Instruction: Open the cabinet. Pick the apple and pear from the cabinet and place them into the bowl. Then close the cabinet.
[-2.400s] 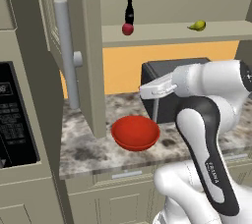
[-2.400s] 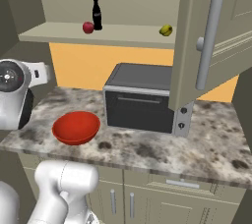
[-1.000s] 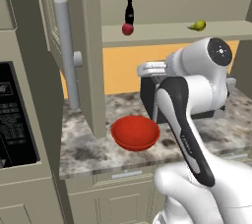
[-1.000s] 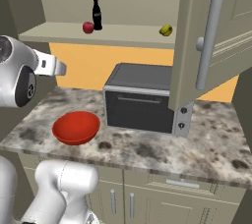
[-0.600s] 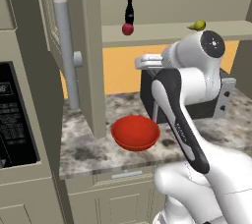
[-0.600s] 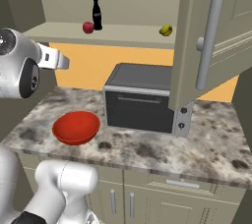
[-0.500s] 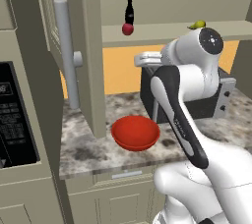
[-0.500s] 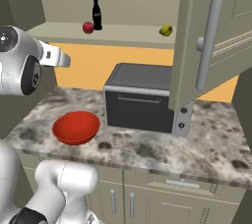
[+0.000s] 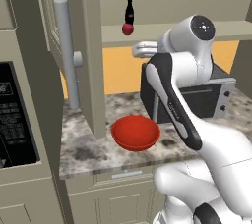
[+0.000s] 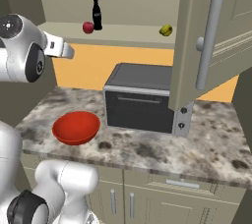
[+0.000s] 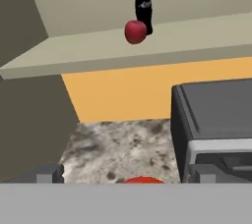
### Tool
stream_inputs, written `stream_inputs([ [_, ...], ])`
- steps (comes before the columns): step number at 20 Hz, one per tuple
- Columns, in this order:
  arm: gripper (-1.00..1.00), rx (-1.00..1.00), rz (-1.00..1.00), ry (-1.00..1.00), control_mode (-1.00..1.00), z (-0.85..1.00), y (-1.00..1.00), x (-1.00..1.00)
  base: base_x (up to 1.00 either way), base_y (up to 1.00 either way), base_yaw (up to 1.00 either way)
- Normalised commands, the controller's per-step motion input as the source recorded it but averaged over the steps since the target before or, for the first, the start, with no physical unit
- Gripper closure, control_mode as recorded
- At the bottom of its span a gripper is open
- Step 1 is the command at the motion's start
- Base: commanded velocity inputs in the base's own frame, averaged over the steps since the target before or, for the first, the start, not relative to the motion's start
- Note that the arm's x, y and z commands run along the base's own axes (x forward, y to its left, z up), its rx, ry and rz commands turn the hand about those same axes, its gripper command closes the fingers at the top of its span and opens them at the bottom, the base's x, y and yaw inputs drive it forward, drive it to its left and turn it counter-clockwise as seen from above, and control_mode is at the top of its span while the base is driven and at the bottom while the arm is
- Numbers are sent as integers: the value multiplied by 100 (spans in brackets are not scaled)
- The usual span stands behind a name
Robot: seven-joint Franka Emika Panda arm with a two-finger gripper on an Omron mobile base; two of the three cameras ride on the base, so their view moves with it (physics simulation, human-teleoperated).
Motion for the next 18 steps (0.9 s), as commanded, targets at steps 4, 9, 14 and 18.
stream_inputs([
  [4, -100, -2, -6, -3, -100, 5, 0, 24, 0, 0, 0],
  [9, -100, 0, -2, -6, -100, 1, 0, 39, 0, 0, 0],
  [14, -100, 0, 0, -6, -100, 1, 0, 36, 0, 0, 0],
  [18, -100, 0, 0, 0, -100, 13, 0, 29, 0, 0, 0],
])
